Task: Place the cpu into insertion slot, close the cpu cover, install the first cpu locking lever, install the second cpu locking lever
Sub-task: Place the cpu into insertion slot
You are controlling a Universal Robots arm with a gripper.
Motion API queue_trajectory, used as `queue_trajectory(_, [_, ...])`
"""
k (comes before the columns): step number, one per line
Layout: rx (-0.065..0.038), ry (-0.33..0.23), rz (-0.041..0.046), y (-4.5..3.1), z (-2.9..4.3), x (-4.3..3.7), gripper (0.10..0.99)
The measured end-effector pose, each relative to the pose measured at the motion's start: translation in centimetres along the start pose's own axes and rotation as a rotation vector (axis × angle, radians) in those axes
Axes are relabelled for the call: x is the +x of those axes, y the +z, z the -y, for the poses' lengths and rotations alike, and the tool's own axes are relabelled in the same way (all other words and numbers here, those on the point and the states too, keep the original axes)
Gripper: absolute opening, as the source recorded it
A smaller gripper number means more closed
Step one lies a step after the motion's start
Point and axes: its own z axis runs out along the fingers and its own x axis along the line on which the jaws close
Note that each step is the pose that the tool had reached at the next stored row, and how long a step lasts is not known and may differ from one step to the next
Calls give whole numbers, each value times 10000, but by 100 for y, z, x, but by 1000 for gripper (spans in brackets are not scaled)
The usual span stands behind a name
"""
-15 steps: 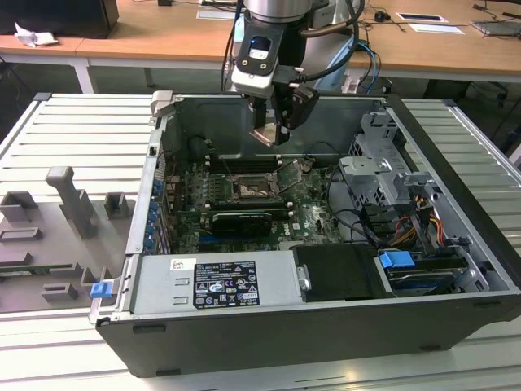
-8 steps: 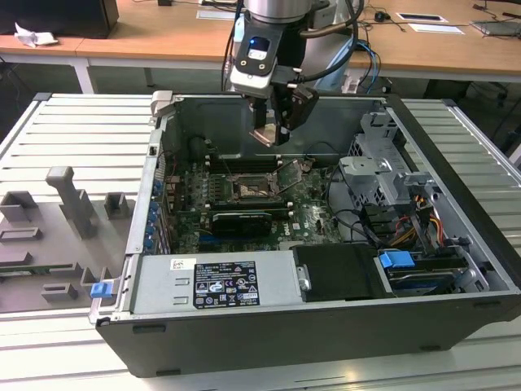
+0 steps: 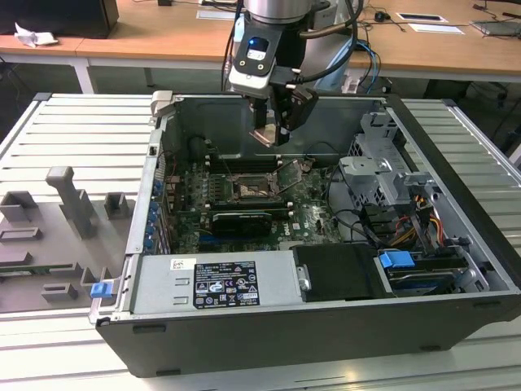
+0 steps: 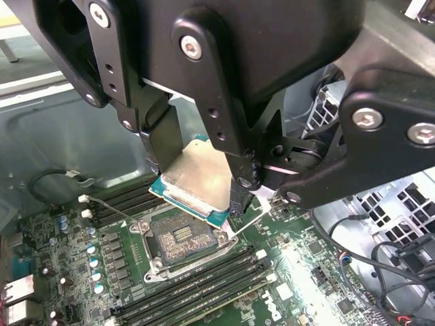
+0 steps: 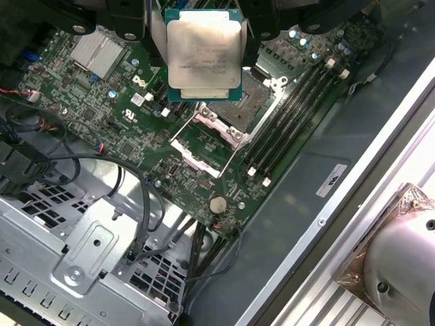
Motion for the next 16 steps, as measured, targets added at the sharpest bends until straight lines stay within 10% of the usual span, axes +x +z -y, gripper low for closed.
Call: queue_trajectory(16, [-6, 306, 27, 11, 1, 0, 525])
